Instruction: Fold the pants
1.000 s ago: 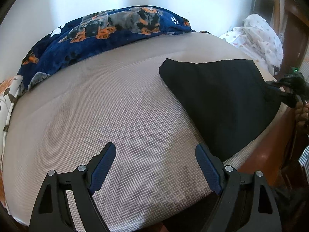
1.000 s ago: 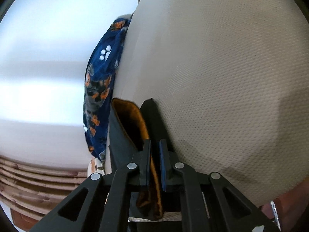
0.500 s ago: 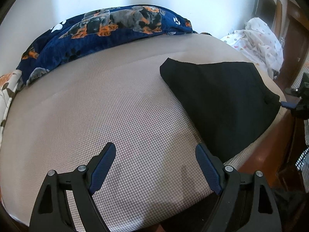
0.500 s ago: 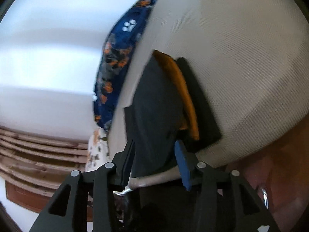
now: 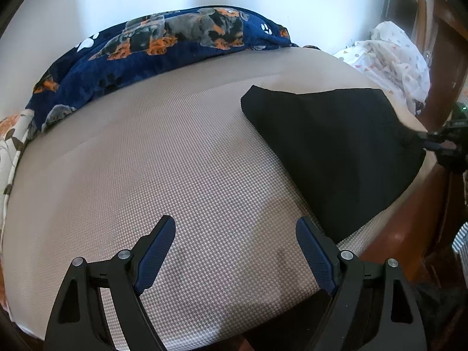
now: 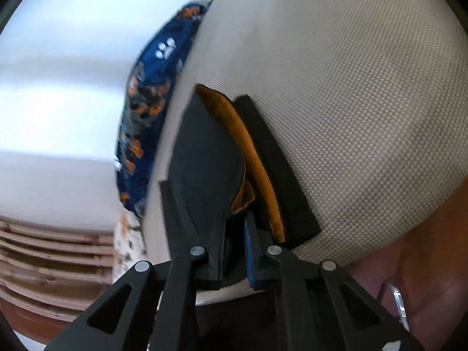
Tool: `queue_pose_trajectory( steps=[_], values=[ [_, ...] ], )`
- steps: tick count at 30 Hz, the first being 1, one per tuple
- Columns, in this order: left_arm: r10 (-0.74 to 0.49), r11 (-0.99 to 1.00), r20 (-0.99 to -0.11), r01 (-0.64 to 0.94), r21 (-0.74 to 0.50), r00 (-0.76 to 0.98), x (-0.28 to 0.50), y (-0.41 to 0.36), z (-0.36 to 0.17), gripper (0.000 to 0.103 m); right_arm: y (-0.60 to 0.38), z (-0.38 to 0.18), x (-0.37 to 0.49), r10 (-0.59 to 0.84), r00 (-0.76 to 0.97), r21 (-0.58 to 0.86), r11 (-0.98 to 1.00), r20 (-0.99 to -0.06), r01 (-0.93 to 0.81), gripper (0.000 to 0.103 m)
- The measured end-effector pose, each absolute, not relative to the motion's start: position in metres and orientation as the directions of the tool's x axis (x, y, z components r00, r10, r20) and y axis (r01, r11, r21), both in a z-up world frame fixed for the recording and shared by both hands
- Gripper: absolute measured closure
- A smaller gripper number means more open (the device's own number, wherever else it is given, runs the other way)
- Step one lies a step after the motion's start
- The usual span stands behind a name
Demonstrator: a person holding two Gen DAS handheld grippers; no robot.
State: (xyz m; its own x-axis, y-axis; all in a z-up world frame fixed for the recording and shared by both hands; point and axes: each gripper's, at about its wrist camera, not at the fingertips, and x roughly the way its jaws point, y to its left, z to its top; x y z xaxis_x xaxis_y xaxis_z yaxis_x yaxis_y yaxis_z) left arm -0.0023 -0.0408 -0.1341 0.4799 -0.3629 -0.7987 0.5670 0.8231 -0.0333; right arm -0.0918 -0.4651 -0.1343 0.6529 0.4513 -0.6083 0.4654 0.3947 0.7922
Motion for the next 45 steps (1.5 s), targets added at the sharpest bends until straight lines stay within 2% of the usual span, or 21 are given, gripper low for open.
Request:
queue_pose_trajectory(
  steps=[3, 5, 7, 11, 13, 17, 19, 21, 23, 31, 45],
  values=[
    [-0.376, 0.824, -0.794, 0.565, -0.050, 0.477, -0.001, -0.040, -0.133, 0.019, -0.466, -0.118, -0.107, 0.434, 0.686, 0.808, 0.390, -0.584, 0.441, 0.093],
    [-0.378, 0.824, -0.796, 0.564, -0.056, 0.474, 0.000, -0.040, -0.134, 0.019, -0.466, -0.118, -0.113, 0.432, 0.674, 0.796, 0.406, -0.600, 0.449, 0.093],
    [-0.371, 0.824, -0.802, 0.563, -0.054, 0.467, 0.001, -0.040, -0.137, 0.019, -0.467, -0.132, -0.118, 0.432, 0.650, 0.779, 0.398, -0.626, 0.485, 0.093],
    [-0.363, 0.822, -0.807, 0.568, -0.042, 0.465, 0.000, -0.041, -0.139, 0.019, -0.469, -0.157, -0.124, 0.447, 0.653, 0.791, 0.332, -0.612, 0.514, 0.094],
    [-0.364, 0.822, -0.808, 0.568, -0.045, 0.463, 0.000, -0.041, -0.139, 0.019, -0.472, -0.160, -0.125, 0.459, 0.675, 0.815, 0.284, -0.578, 0.505, 0.092],
    [-0.360, 0.823, -0.809, 0.567, -0.041, 0.465, -0.001, -0.041, -0.139, 0.019, -0.474, -0.150, -0.128, 0.449, 0.685, 0.819, 0.296, -0.573, 0.491, 0.087],
    [-0.361, 0.823, -0.809, 0.566, -0.042, 0.465, -0.001, -0.042, -0.139, 0.019, -0.478, -0.144, -0.132, 0.428, 0.694, 0.815, 0.301, -0.579, 0.494, 0.082],
    [-0.362, 0.824, -0.808, 0.565, -0.044, 0.465, -0.001, -0.042, -0.139, 0.019, -0.481, -0.139, -0.137, 0.411, 0.705, 0.816, 0.300, -0.579, 0.495, 0.065],
    [-0.364, 0.826, -0.808, 0.562, -0.050, 0.464, -0.001, -0.041, -0.140, 0.019, -0.484, -0.136, -0.139, 0.401, 0.706, 0.812, 0.307, -0.584, 0.497, 0.057],
    [-0.358, 0.827, -0.810, 0.560, -0.045, 0.464, 0.000, -0.040, -0.140, 0.019, -0.475, -0.144, -0.129, 0.437, 0.654, 0.787, 0.338, -0.617, 0.516, 0.056],
    [-0.351, 0.827, -0.824, 0.560, -0.050, 0.445, -0.002, -0.042, -0.146, 0.019, -0.466, -0.150, -0.107, 0.452, 0.649, 0.790, 0.371, -0.612, 0.487, 0.055]
  ],
)
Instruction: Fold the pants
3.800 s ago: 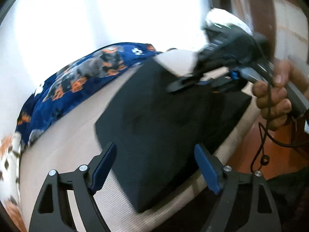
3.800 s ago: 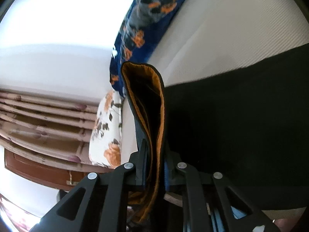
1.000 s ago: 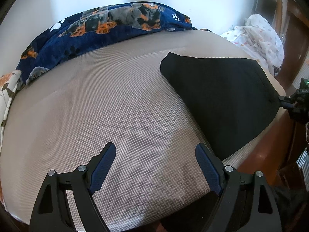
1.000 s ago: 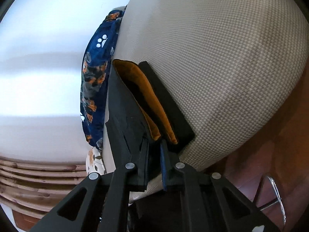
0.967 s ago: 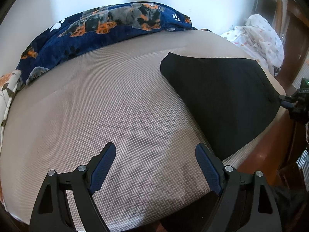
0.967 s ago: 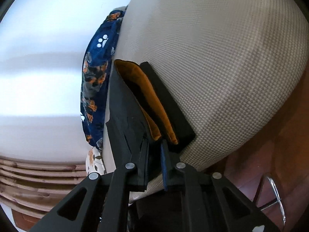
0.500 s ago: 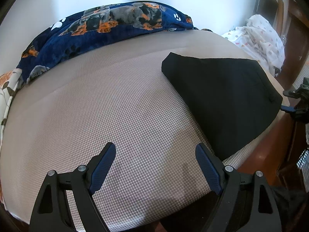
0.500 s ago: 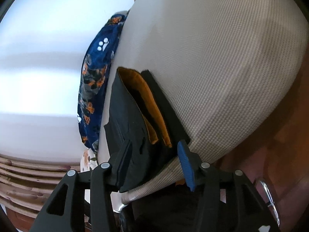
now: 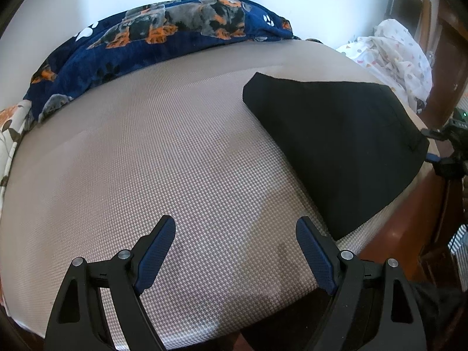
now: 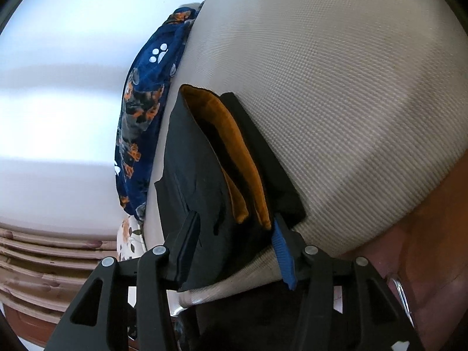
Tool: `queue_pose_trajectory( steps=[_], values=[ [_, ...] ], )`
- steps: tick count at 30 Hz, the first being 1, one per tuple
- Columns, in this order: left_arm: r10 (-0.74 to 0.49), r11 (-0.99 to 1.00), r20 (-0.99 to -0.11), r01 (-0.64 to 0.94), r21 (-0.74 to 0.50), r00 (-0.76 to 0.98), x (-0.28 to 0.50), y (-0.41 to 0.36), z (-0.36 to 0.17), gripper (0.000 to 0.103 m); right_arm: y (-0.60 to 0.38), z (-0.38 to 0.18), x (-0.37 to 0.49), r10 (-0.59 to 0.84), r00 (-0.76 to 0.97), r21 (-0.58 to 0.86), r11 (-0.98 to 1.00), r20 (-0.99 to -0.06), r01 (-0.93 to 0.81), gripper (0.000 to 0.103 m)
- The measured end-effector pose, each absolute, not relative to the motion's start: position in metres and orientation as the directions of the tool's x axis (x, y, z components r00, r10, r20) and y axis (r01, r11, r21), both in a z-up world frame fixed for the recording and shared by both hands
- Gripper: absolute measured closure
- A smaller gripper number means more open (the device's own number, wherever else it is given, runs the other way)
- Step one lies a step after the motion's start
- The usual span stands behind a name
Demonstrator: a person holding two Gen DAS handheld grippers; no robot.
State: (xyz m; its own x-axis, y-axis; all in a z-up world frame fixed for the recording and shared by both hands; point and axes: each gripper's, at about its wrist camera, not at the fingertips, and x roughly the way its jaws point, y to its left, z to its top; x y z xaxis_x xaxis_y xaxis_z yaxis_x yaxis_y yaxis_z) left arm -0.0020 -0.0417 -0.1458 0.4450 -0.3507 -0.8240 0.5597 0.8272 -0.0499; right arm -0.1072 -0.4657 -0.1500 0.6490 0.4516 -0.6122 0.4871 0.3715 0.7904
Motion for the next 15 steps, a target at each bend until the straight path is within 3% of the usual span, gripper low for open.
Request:
queue_pose_trajectory(
  steps=[2, 3, 4, 10, 15],
  values=[
    [-0.351, 0.825, -0.822, 0.563, -0.045, 0.449, -0.004, -0.043, -0.145, 0.019, -0.464, -0.151, -0.100, 0.448, 0.644, 0.784, 0.386, -0.620, 0.485, 0.060],
    [-0.354, 0.824, -0.819, 0.565, -0.045, 0.451, -0.003, -0.044, -0.143, 0.019, -0.463, -0.150, -0.097, 0.434, 0.634, 0.767, 0.418, -0.639, 0.487, 0.078],
    [-0.355, 0.823, -0.819, 0.567, -0.045, 0.451, -0.003, -0.044, -0.142, 0.019, -0.462, -0.149, -0.095, 0.425, 0.630, 0.756, 0.435, -0.651, 0.488, 0.080],
    [-0.385, 0.814, -0.802, 0.578, -0.061, 0.458, 0.004, -0.052, -0.129, 0.019, -0.467, -0.136, -0.099, 0.420, 0.689, 0.800, 0.417, -0.591, 0.432, 0.084],
    [-0.435, 0.793, -0.798, 0.598, -0.120, 0.417, 0.014, -0.063, -0.126, 0.019, -0.476, -0.168, -0.103, 0.428, 0.660, 0.785, 0.400, -0.617, 0.473, 0.084]
  ],
)
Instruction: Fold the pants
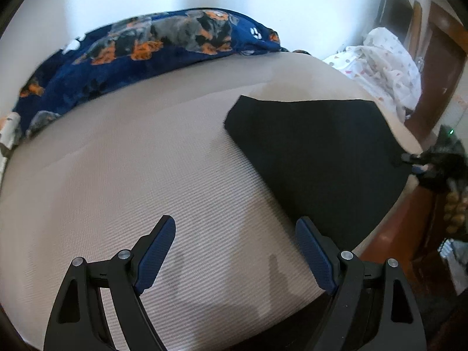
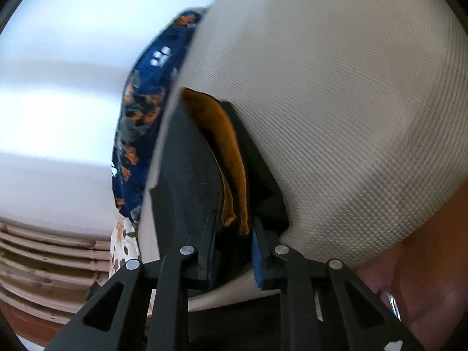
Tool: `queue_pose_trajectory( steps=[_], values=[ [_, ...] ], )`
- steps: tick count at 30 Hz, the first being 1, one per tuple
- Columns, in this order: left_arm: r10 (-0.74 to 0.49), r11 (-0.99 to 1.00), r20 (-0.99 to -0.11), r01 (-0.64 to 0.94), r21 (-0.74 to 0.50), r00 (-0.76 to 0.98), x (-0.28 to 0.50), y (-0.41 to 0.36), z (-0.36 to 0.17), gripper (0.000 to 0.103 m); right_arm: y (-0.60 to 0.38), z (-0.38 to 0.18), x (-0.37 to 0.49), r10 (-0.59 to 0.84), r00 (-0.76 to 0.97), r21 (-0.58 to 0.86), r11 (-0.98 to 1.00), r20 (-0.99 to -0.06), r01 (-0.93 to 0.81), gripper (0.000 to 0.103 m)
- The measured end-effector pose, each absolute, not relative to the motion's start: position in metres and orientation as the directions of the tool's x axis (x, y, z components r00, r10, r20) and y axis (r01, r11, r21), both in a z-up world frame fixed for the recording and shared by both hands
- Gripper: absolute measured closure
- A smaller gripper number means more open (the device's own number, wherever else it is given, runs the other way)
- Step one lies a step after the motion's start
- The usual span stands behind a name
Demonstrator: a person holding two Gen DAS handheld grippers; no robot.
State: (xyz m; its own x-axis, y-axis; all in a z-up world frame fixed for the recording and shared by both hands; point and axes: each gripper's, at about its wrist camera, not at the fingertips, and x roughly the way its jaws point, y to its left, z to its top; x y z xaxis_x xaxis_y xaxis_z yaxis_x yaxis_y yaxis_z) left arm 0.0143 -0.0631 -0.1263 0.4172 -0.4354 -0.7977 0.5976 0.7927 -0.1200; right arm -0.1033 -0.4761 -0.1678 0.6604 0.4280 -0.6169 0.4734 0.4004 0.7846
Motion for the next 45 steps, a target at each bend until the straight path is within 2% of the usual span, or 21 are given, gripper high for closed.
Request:
queue_pose_trajectory(
  steps=[7, 10, 13, 15, 17, 19, 20, 21, 25, 39, 45],
  values=[
    [-0.529, 0.743, -0.792, 0.617, -0.260, 0.303, 0.033, -0.079, -0.136, 0.019, -0.474, -0.152, -0.091, 0.430, 0.645, 0.763, 0.492, -0.632, 0.419, 0.077],
    [-0.556, 0.726, -0.788, 0.616, -0.305, 0.265, 0.042, -0.087, -0.141, 0.019, -0.468, -0.139, -0.078, 0.391, 0.597, 0.679, 0.622, -0.700, 0.390, 0.074],
    [-0.508, 0.751, -0.807, 0.614, -0.243, 0.303, 0.045, -0.095, -0.142, 0.019, -0.466, -0.135, -0.072, 0.379, 0.575, 0.643, 0.671, -0.725, 0.368, 0.074],
    [-0.495, 0.756, -0.803, 0.621, -0.208, 0.333, 0.044, -0.099, -0.139, 0.019, -0.465, -0.136, -0.072, 0.396, 0.558, 0.643, 0.676, -0.729, 0.360, 0.067],
    [-0.484, 0.761, -0.798, 0.623, -0.182, 0.357, 0.042, -0.102, -0.139, 0.019, -0.465, -0.137, -0.076, 0.387, 0.542, 0.620, 0.699, -0.747, 0.356, 0.065],
    [-0.465, 0.763, -0.805, 0.628, -0.153, 0.369, 0.041, -0.106, -0.140, 0.019, -0.468, -0.135, -0.083, 0.365, 0.541, 0.602, 0.711, -0.758, 0.364, 0.058],
    [-0.456, 0.764, -0.809, 0.630, -0.141, 0.372, 0.041, -0.108, -0.141, 0.019, -0.472, -0.133, -0.086, 0.345, 0.551, 0.595, 0.711, -0.760, 0.376, 0.051],
    [-0.450, 0.764, -0.811, 0.632, -0.132, 0.374, 0.040, -0.109, -0.142, 0.019, -0.477, -0.130, -0.089, 0.330, 0.567, 0.596, 0.705, -0.755, 0.383, 0.050],
    [-0.432, 0.763, -0.819, 0.638, -0.107, 0.379, 0.040, -0.113, -0.146, 0.019, -0.488, -0.123, -0.087, 0.337, 0.606, 0.635, 0.673, -0.720, 0.380, 0.047],
    [-0.393, 0.759, -0.838, 0.648, -0.063, 0.379, 0.043, -0.123, -0.151, 0.019, -0.480, -0.145, -0.030, 0.389, 0.509, 0.586, 0.748, -0.768, 0.312, 0.043],
    [-0.411, 0.745, -0.852, 0.658, -0.110, 0.324, 0.049, -0.126, -0.158, 0.019, -0.486, -0.152, -0.021, 0.450, 0.477, 0.617, 0.733, -0.755, 0.286, 0.039]
  ],
)
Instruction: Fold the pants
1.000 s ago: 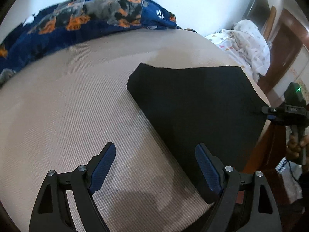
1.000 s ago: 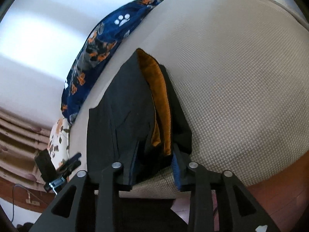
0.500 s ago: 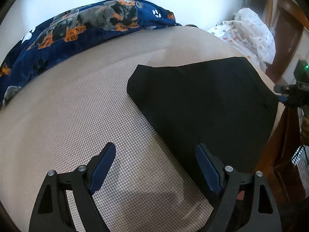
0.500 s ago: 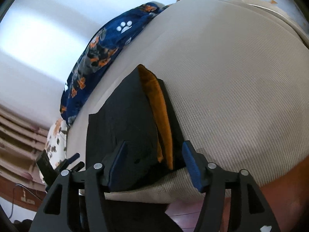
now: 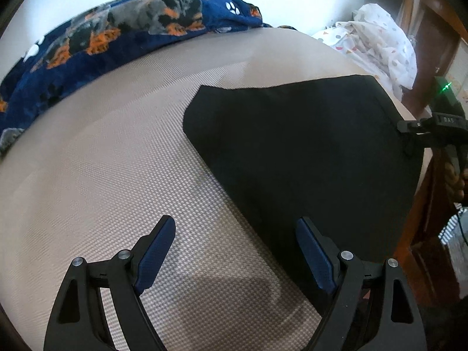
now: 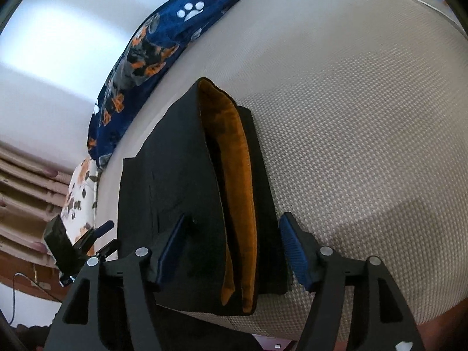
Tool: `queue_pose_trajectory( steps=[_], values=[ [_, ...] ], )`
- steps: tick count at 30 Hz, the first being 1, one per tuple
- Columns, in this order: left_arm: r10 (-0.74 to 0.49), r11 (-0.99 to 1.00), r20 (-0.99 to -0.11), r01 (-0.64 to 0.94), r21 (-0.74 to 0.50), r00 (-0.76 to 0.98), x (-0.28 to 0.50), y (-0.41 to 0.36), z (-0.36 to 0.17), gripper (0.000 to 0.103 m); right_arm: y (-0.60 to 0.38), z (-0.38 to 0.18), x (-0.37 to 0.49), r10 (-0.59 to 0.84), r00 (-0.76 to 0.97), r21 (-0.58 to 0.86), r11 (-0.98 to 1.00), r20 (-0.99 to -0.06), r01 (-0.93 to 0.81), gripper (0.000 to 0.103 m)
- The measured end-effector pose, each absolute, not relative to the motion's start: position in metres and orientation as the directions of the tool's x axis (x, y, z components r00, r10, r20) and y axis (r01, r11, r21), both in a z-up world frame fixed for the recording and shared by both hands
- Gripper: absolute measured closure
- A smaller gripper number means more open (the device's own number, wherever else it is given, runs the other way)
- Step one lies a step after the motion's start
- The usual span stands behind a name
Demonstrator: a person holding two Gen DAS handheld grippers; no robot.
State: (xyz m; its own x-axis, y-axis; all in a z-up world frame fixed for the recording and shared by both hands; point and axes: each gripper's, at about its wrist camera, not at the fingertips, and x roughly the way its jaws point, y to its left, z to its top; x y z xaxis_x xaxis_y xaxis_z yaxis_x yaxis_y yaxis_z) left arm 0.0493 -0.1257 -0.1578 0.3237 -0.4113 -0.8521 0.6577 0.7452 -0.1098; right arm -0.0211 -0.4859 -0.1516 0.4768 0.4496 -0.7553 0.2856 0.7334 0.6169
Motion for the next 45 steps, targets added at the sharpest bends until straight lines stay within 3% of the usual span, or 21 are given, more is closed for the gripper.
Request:
queue_pose_trajectory(
  steps=[12, 19, 22, 27, 33, 38, 45],
  values=[
    [-0.415, 0.732, -0.863, 0.670, -0.127, 0.289, 0.052, -0.133, -0.163, 0.018, -0.486, -0.154, -0.002, 0.558, 0.381, 0.656, 0.726, -0.737, 0.205, 0.029],
    [-0.433, 0.723, -0.864, 0.671, -0.164, 0.255, 0.056, -0.137, -0.166, 0.017, -0.490, -0.159, -0.003, 0.624, 0.385, 0.719, 0.670, -0.680, 0.183, 0.021],
    [-0.482, 0.689, -0.860, 0.679, -0.254, 0.168, 0.059, -0.139, -0.170, 0.017, -0.492, -0.161, -0.001, 0.661, 0.381, 0.752, 0.637, -0.647, 0.172, 0.019],
    [-0.629, 0.574, -0.778, 0.666, -0.476, -0.014, 0.067, -0.136, -0.175, 0.016, -0.503, -0.169, 0.002, 0.763, 0.370, 0.844, 0.516, -0.529, 0.143, 0.018],
    [-0.809, 0.425, -0.553, 0.450, -0.785, -0.201, 0.098, -0.119, -0.192, 0.016, -0.491, -0.167, 0.007, 0.799, 0.311, 0.852, 0.516, -0.515, 0.087, 0.014],
    [-0.771, 0.389, -0.571, 0.502, -0.772, -0.281, 0.094, -0.134, -0.189, 0.016, -0.475, -0.165, 0.017, 0.823, 0.270, 0.859, 0.510, -0.501, 0.041, 0.012],
    [-0.766, 0.347, -0.556, 0.520, -0.781, -0.323, 0.091, -0.125, -0.186, 0.016, -0.470, -0.166, 0.026, 0.806, 0.162, 0.820, 0.572, -0.569, 0.027, 0.014]
  ],
)
